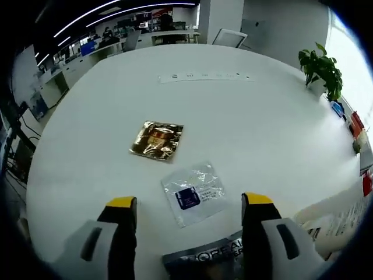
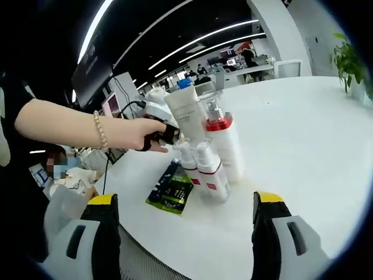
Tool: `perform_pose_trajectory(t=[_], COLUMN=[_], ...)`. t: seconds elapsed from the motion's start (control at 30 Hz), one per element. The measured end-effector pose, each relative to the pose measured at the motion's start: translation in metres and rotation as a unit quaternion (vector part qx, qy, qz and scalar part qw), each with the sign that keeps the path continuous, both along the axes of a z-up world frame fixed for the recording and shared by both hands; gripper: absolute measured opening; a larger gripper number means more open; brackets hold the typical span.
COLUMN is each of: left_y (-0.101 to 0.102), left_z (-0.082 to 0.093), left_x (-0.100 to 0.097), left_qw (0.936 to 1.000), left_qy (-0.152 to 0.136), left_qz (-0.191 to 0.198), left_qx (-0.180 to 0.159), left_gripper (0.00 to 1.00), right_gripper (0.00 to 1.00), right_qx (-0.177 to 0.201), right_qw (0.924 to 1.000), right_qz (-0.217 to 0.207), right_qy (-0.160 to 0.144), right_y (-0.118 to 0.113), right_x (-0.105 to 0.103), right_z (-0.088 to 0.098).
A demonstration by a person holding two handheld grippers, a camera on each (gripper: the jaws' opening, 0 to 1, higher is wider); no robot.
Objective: Arrange the skincare products in the storage area until every visible bottle or jar stands upright without overlapping.
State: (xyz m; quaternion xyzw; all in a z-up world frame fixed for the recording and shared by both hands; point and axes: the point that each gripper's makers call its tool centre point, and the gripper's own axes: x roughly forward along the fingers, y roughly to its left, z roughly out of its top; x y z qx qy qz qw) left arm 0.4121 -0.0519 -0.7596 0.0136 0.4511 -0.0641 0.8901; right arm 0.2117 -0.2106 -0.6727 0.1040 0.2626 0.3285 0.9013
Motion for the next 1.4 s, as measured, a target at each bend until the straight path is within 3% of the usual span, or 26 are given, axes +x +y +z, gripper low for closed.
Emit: perform_pose_trajectory(t=[0.33,0.47,0.53,0.6,0.97,1.4], left_y=[0.000,-0.001,-0.002,0.001,0.004,0.010], left_z=[0.005,0.007,0.006,0.005,-0.005,0.027], left_x=[-0.008,-0.008,-0.004,-0.001,0.007,0.003], left_qw=[0.9996,0.9996,0.9993,0.9991,0.9987,0.9962], left_qy=[0.001,-0.002,-0.008,-0.008,-0.008,-0.069], left_qz=[-0.011,-0.014,-0.028,-0.036,-0.049,-0.043], left_qx=[0.028,0.024,0.023,0.023,0.010,-0.030], left_gripper=[0.62,0.61,0.54,0.35,0.34,0.34], right_gripper=[0.95,0.95,0.94,0.94,0.94,0.94], right_qx=[0.001,0.001,0.002,0.001,-0.003,-0.008], right_qw=[1.0000,1.0000,1.0000,1.0000,1.0000,0.9999], right_qz=[-0.003,-0.005,-0.005,-0.006,-0.001,0.013], right_qy=[0.003,0.004,0.006,0.005,0.003,-0.005], right_y=[-0.002,-0.002,-0.002,-0.003,-0.001,0.004], right_x=[0.000,0.000,0.000,0.000,-0.001,-0.002], right_z=[0.000,0.000,-0.001,-0.001,-0.001,0.001])
